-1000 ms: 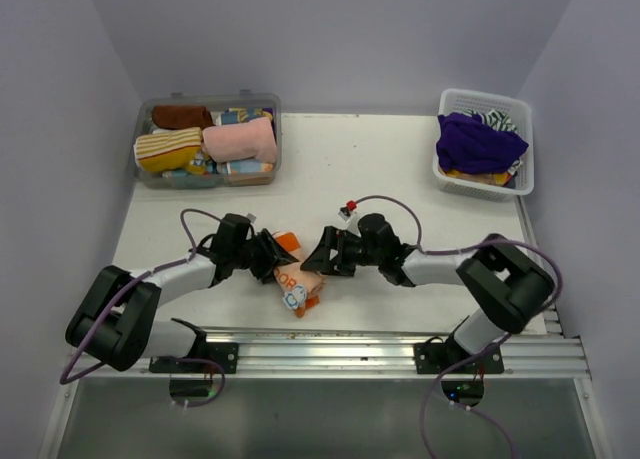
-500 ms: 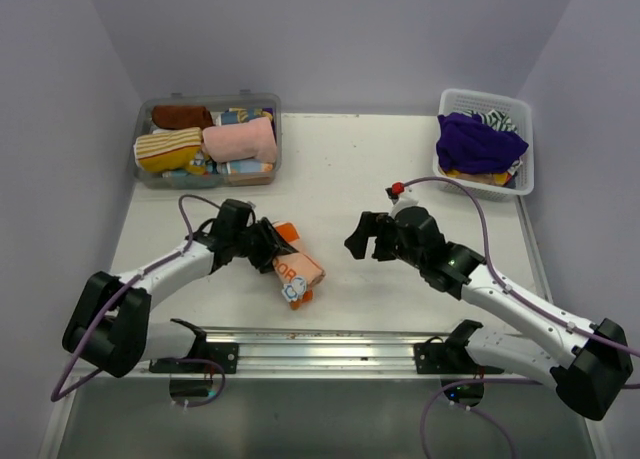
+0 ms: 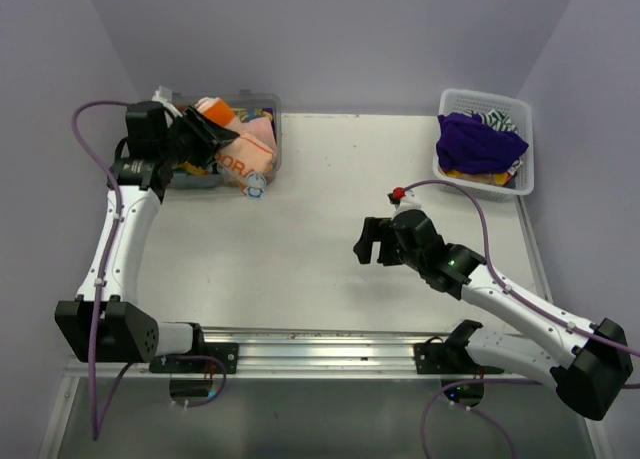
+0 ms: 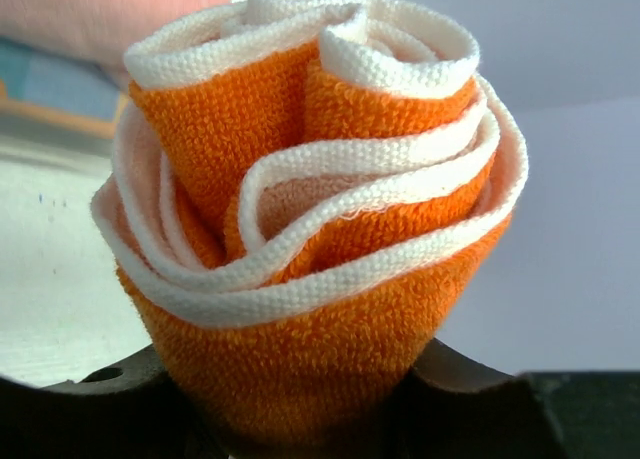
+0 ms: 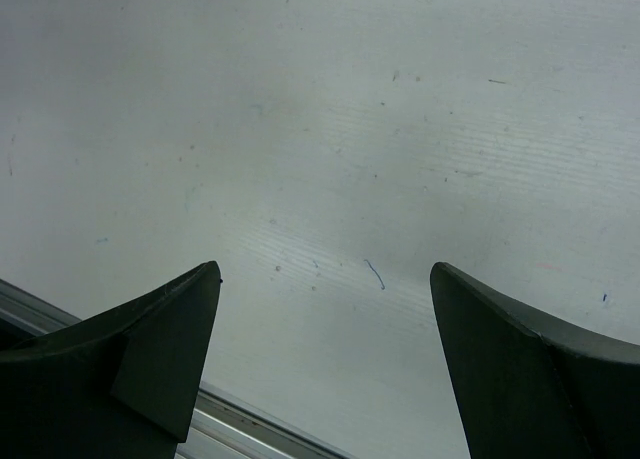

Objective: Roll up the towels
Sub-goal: Place the rolled towel into the container

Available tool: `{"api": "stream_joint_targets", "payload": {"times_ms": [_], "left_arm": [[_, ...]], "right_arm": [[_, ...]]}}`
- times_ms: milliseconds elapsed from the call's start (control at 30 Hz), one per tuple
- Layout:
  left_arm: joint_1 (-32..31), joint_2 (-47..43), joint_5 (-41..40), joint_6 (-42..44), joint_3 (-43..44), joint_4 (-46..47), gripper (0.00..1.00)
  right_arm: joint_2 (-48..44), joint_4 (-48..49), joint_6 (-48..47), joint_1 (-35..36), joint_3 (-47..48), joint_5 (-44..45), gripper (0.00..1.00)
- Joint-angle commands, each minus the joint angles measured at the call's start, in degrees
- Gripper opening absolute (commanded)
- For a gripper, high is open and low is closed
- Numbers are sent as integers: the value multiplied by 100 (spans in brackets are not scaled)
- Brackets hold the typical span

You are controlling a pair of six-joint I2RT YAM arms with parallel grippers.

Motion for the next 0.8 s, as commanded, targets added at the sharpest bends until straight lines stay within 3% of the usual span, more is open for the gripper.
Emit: {"api": "stream_joint_targets", "payload": {"times_ms": [0,267,367,667,767], "left_arm": [[424,262,117,222,724,-143,29],[1207,992,117,-402,1552,718,27],[1480,1290,-84,-876,1553,1629,25],[1718,2556,-718,-1545,1632,3566,28],[1727,3179,-788,-1598,2043,4049,28]], "right_arm": [[-8,-39,-29,-5,99,149,89],[114,-65,94,-5,135,0,89],[237,-47,129,-14,178,-70,89],[720,-100,191,-14,336,-272,89],[852,-100,182,-5,345,-308,89]]}}
